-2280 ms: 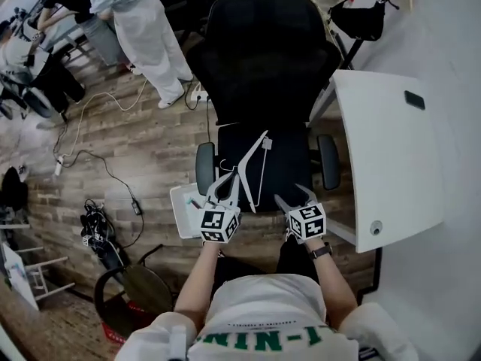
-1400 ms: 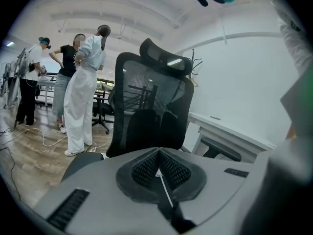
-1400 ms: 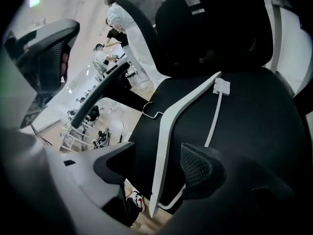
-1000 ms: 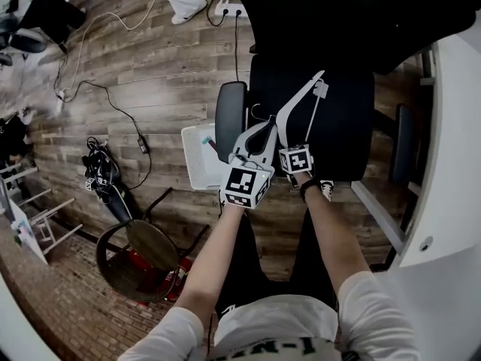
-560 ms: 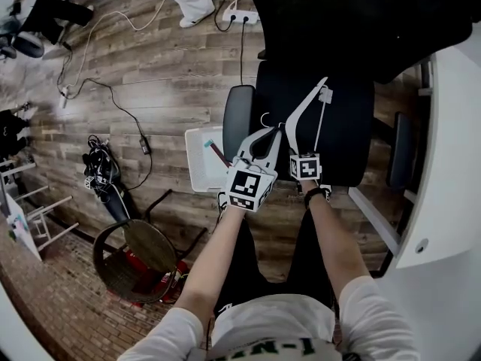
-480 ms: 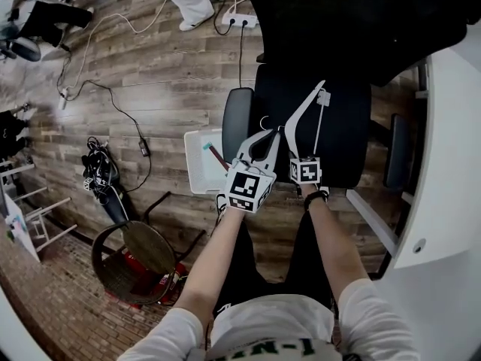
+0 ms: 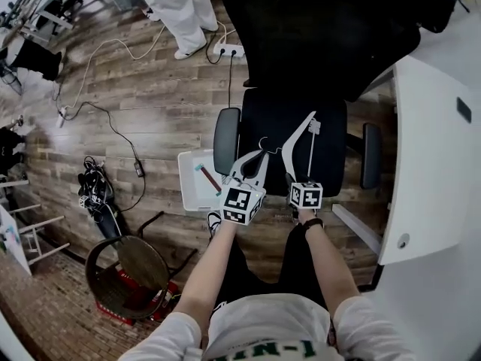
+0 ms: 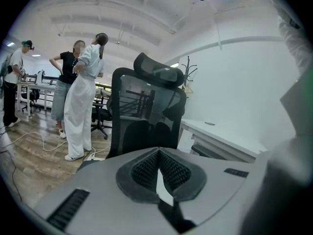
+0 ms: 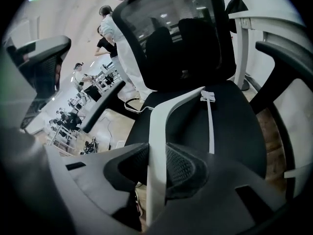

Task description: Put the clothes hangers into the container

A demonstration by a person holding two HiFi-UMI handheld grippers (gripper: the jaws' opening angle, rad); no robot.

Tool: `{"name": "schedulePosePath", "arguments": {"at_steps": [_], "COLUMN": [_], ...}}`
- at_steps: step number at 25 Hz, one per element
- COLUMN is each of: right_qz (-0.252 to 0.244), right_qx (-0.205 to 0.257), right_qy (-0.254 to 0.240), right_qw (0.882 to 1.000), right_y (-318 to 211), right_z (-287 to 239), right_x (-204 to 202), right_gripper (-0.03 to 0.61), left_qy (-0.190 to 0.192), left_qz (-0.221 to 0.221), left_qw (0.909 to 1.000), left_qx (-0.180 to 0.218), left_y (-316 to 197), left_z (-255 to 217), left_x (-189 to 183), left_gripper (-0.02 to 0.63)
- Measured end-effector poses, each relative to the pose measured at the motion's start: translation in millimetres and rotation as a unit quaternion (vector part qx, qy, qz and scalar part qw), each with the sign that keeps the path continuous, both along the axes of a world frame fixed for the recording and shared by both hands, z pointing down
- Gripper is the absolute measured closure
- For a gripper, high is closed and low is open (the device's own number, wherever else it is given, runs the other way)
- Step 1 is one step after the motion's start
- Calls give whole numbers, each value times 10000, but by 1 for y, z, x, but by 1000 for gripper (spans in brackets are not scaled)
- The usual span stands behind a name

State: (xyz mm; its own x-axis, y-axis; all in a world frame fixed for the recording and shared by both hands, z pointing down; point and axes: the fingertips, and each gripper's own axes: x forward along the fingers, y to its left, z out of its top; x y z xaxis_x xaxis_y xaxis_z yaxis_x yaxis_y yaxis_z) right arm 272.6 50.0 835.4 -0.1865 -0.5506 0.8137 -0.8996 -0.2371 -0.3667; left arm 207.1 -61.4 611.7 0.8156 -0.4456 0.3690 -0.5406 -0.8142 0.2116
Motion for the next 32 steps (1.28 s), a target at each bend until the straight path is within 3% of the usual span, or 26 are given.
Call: {"name": "schedulePosePath", "arguments": {"at_steps": [15, 24, 32], "right_qz": [-398, -671, -1348], "right_qx": [664, 1391, 1713], "right_qy": [366, 400, 368], "right_qw": [9963, 9872, 9753], "right_y": [74, 76, 59], "right_z": [-174, -279, -333], "right_x": [6, -24, -84], "right_gripper": [456, 456, 456], "left_qy": [33, 263, 428], "left_qz": [-364, -575, -1082], "left_qw": [9993, 9974, 9916], "left_qx": [103, 336, 560], "left_y": [55, 82, 82], "left_z": [-84, -145, -179], "left_x": [-39, -74, -136], "left_gripper": [601, 601, 601]}}
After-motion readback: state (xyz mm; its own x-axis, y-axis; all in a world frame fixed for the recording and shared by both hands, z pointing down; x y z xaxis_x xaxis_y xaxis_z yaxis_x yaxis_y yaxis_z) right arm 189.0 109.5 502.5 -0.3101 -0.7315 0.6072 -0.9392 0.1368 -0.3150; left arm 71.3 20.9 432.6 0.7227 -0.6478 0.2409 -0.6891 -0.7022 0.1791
